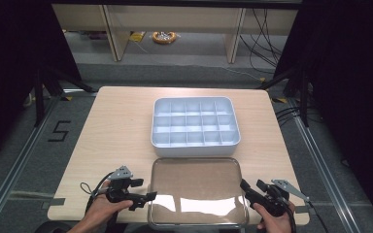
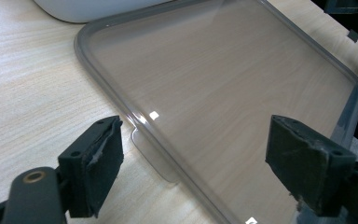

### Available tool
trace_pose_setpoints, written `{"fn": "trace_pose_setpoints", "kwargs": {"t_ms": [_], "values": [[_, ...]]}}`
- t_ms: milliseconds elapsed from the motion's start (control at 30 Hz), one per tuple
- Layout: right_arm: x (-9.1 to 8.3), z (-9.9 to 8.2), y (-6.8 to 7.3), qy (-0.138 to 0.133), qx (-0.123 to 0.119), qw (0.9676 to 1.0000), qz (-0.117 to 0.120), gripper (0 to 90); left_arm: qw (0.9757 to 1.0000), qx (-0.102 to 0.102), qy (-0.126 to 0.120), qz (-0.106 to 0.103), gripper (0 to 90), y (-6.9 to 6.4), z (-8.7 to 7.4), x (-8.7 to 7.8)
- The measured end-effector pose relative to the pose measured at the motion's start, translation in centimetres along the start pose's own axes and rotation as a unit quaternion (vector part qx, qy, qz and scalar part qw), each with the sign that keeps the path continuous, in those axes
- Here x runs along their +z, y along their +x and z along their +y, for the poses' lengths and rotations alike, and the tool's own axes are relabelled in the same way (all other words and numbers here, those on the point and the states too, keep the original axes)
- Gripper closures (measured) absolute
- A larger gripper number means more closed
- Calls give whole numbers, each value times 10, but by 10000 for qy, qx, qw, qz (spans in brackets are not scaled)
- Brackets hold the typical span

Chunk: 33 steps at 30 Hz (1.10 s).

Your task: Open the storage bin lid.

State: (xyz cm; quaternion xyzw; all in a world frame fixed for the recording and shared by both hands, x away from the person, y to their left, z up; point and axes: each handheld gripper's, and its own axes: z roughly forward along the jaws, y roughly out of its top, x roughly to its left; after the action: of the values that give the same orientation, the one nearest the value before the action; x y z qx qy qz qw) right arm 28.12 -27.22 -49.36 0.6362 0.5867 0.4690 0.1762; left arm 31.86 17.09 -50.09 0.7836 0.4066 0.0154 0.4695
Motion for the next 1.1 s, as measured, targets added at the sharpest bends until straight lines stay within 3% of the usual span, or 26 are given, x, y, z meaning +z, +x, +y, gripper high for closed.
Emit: {"fn": "trace_pose_setpoints", "kwargs": {"t_ms": [33,100,133,167,233,300,333,367,400,433,467,500,533,600,633,667,700,733,767,867,933,967,1100], "values": [[0,0,0,0,0,10000,0,301,10000,-16,-24,34,180,-1,0,-1],[-3,0,0,-25,-308,9995,-31,295,10000,-32,-49,2,164,0,-1,-3],[-3,0,0,-25,-308,9995,-31,295,10000,-32,-49,2,155,0,-1,-3],[-6,-1,5,36,-155,9999,59,294,10000,-33,-42,32,155,1,-2,-4],[-7,-2,5,-5,-437,9990,65,290,10000,-43,-47,32,147,1,-3,-6],[-10,-4,11,74,-377,9993,9,290,10000,-5,-47,40,147,0,-5,-8],[-10,-4,10,43,-575,9983,29,290,10000,50,-46,56,147,1,-5,-9],[-13,-5,13,127,-555,9984,-11,290,10000,24,-24,34,147,0,-6,-11],[-13,-7,14,74,-584,9982,95,290,10000,4,-35,43,147,-1,-7,-12],[-17,-9,18,192,-411,9989,92,290,9999,108,-47,77,147,0,-7,-13],[-18,-14,17,197,-642,9977,131,289,9998,125,-101,75,147,-1,-8,-13],[-18,-14,17,197,-642,9977,131,289,9999,87,-59,74,147,-3,-9,-15],[-23,-18,21,238,-439,9987,137,287,9999,103,-53,65,147,-3,-10,-17],[-26,-20,23,296,-355,9988,171,286,9996,212,-133,115,147,-4,-12,-18],[-27,-21,21,289,-502,9981,209,285,9997,206,-93,105,147,-5,-13,-20],[-31,-23,24,429,-292,9985,143,285,9995,233,-154,114,147,-4,-14,-20],[-29,-24,22,284,-390,9987,180,284,9996,238,-121,101,147,-4,-14,-22],[-32,-26,24,352,-284,9988,176,283,9997,192,-119,103,147,-5,-15,-23],[-32,-26,19,295,-593,9975,243,283,9995,238,-146,131,147,-5,-16,-24],[-35,-27,21,398,-581,9974,158,282,9996,230,-139,115,147,-5,-17,-27],[-35,-30,23,338,-458,9981,243,282,9994,253,-168,148,147,-4,-19,-28],[-36,-31,26,403,-241,9986,227,282,9995,225,-153,142,147,-5,-20,-29],[-39,-33,24,402,-345,9984,202,281,9997,133,-144,138,148,-5,-22,-32]]}}
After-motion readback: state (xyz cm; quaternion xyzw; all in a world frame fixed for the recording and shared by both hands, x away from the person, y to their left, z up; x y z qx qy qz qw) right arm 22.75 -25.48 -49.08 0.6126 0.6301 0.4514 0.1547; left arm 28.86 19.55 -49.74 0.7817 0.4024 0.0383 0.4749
